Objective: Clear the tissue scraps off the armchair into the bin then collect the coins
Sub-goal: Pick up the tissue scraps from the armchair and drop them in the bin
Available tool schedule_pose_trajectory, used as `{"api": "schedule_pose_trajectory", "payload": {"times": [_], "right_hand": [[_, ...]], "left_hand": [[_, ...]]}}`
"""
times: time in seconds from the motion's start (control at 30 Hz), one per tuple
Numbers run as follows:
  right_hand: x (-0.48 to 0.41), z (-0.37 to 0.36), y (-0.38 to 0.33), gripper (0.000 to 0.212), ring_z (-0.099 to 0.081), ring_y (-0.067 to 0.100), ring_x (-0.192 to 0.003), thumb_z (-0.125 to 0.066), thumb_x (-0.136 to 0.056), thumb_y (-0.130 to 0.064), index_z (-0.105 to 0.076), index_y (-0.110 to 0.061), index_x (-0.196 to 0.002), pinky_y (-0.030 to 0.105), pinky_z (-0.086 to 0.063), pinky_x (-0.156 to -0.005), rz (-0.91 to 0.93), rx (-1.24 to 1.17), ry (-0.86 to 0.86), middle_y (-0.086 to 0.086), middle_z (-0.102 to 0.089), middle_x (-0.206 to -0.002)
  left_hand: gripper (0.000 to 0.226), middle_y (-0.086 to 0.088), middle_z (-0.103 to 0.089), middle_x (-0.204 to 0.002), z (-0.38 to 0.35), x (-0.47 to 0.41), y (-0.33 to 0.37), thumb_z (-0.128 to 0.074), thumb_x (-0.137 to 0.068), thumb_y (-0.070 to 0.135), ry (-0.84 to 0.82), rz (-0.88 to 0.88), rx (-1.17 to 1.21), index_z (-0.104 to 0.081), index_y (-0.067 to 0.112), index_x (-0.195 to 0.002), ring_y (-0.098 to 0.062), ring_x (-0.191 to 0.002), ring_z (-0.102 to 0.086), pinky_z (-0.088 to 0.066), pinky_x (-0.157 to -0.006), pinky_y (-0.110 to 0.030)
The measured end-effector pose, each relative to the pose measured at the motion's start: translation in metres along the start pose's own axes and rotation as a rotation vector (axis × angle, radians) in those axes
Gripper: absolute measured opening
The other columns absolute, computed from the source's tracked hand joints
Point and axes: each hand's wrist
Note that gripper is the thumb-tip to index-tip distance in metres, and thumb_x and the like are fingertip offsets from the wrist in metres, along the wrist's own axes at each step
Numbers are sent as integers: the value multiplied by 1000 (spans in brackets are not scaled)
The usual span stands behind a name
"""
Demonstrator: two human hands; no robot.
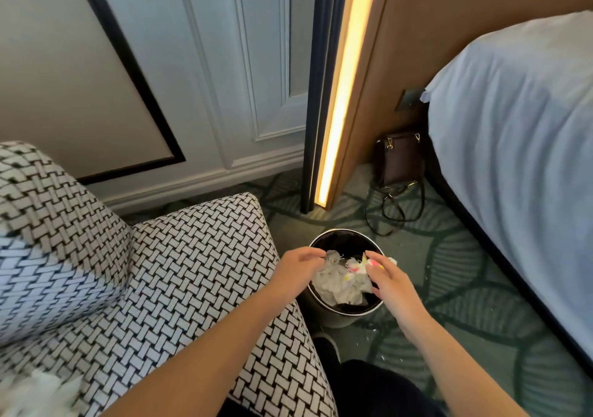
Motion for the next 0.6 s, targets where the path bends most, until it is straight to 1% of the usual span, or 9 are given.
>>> {"api": "schedule_pose_trajectory", "payload": {"times": [0.07, 0.17, 0.23, 0.27, 0.37, 0.4, 0.5, 0.53, 0.6], "right_hand": [[4, 0, -3, 29, -51, 15, -121, -50, -96, -32, -54, -37, -124, 44, -37, -109, -11, 24, -6, 0, -56, -127], [16, -1, -12, 19, -57, 17, -113, -50, -96, -31, -55, -38, -113, 43, -42, -104, -7, 33, 16, -6, -58, -118], [27, -3, -22, 15, -58, 16, -107, -50, -95, -30, -58, -38, -105, 43, -46, -100, 16, 45, 30, -5, -60, -115], [29, -3, -25, 14, -59, 16, -105, -50, -95, -30, -59, -38, -103, 43, -48, -98, 17, 46, 34, -3, -62, -114], [49, -12, -46, 13, -61, 14, -103, -50, -96, -28, -59, -33, -101, 37, -49, -94, 51, 59, 26, -2, -64, -113], [56, -17, -53, 13, -61, 14, -103, -49, -96, -27, -60, -31, -101, 35, -49, -93, 70, 63, 21, -1, -65, -112], [84, -40, -74, 18, -62, 15, -101, -50, -96, -22, -62, -20, -109, 23, -47, -81, 139, 53, -23, 2, -66, -109], [92, -50, -80, 20, -62, 14, -101, -50, -96, -22, -62, -19, -112, 22, -47, -81, 166, 77, -44, 1, -66, -109], [104, -64, -88, 21, -62, 11, -100, -52, -95, -23, -62, -20, -113, 28, -47, -91, 214, 128, -84, -1, -66, -109]], "left_hand": [[27, 7, -60, -112, 4, 6, 1, -51, -92, 19, 0, -12, 1, -63, 20, -117, -8, -108, -52, -35, -87, -21], [28, 7, -59, -111, 12, 20, 4, -49, -94, 17, 11, -36, -6, -63, 18, -118, -8, -107, -52, -35, -86, -20], [28, 6, -59, -113, 19, 34, 6, -47, -95, 18, 15, -61, -16, -62, 18, -119, -8, -107, -53, -36, -87, -21], [28, 6, -59, -114, 21, 38, 6, -47, -95, 18, 10, -69, -23, -62, 18, -119, -8, -107, -53, -37, -86, -21], [26, 10, -57, -110, 38, 63, 5, -48, -96, 21, 26, -96, -7, -61, 21, -118, -7, -105, -54, -41, -78, -18], [25, 10, -57, -109, 45, 72, 3, -48, -95, 23, 35, -107, 1, -61, 23, -117, -7, -105, -54, -42, -80, -19], [25, 9, -58, -117, 70, 102, -5, -51, -94, 30, 85, -128, 21, -59, 27, -117, -7, -105, -56, -43, -97, -31], [25, 9, -59, -117, 80, 111, -10, -53, -93, 32, 108, -134, 36, -59, 27, -116, -7, -105, -56, -42, -100, -34], [26, 9, -61, -115, 94, 123, -16, -56, -90, 36, 146, -129, 64, -60, 26, -115, -6, -101, -58, -42, -102, -39]]}}
Point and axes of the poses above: each hand's wrist, its own x-axis away from the middle knuckle, its own z-axis out of the back of the hand, y = z × x
